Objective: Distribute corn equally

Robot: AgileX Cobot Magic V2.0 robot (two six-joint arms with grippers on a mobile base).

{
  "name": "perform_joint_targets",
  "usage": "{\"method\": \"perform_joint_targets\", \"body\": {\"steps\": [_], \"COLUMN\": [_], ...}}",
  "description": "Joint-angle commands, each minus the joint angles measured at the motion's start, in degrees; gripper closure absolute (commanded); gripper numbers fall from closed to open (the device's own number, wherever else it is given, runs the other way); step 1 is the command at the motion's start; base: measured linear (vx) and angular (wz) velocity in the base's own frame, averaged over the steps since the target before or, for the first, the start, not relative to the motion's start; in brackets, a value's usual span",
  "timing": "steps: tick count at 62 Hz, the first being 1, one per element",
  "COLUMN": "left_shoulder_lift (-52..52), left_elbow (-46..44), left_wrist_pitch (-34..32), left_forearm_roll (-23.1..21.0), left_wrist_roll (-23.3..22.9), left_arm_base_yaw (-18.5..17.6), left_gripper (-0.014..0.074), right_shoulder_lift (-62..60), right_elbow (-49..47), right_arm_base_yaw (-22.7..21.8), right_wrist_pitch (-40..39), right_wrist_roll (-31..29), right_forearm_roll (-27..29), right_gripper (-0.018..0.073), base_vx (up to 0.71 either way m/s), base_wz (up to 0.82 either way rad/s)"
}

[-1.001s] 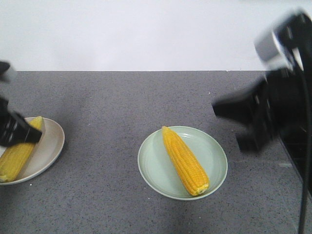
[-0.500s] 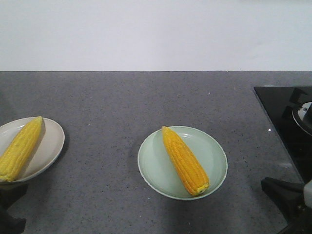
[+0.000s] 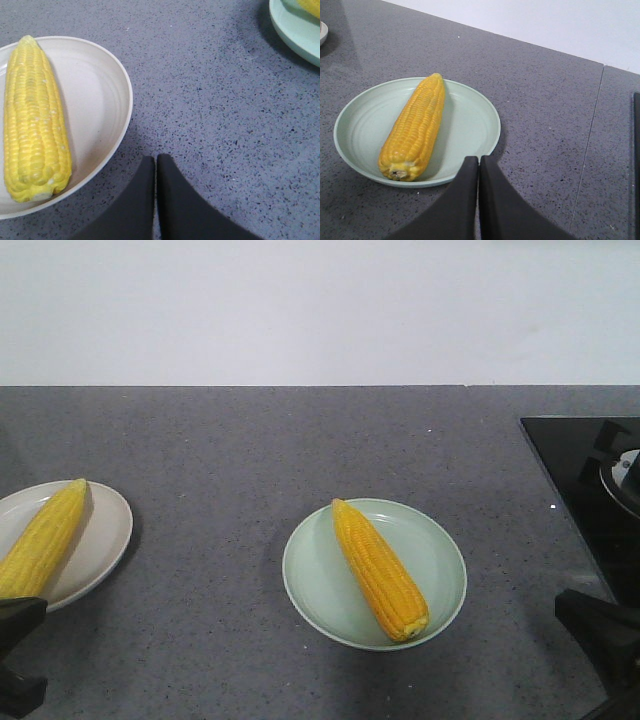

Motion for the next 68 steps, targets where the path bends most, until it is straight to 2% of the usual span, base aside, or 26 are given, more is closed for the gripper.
{"method": "perform_joint_targets", "body": {"steps": [1, 59, 64, 68], "left_shoulder_lift": [-0.22, -0.26, -0.26, -0.57], "left_elbow": [-1.38, -1.10, -1.10, -0.88], "left_wrist_pitch": [-2.25, -0.76, -1.15, -1.29], "left_forearm_roll": [-1.73, -1.40, 0.31, 2.16], "left_wrist_roll": [0.01, -0.11, -1.35, -4.90], "left_arm_base_yaw": [-0.06, -0.06, -0.06, -0.06], "left_gripper": [0.0603, 0.0603, 0.0603, 0.0603], "right_shoulder_lift": [0.13, 0.13, 0.13, 0.13], "right_elbow": [-1.51, -1.51, -1.51, -1.51], "right_arm_base_yaw": [-0.26, -0.26, -0.26, -0.26], "right_wrist_pitch": [-2.81, -2.81, -2.81, -2.81], "right_wrist_roll": [-0.55, -0.55, -0.55, -0.55], "right_forearm_roll": [0.70, 0.70, 0.70, 0.70], "right_gripper": [0.0566, 0.0566, 0.0566, 0.0566], "base_vx": [0.00, 0.00, 0.00, 0.00], "base_wz": [0.00, 0.00, 0.00, 0.00]}}
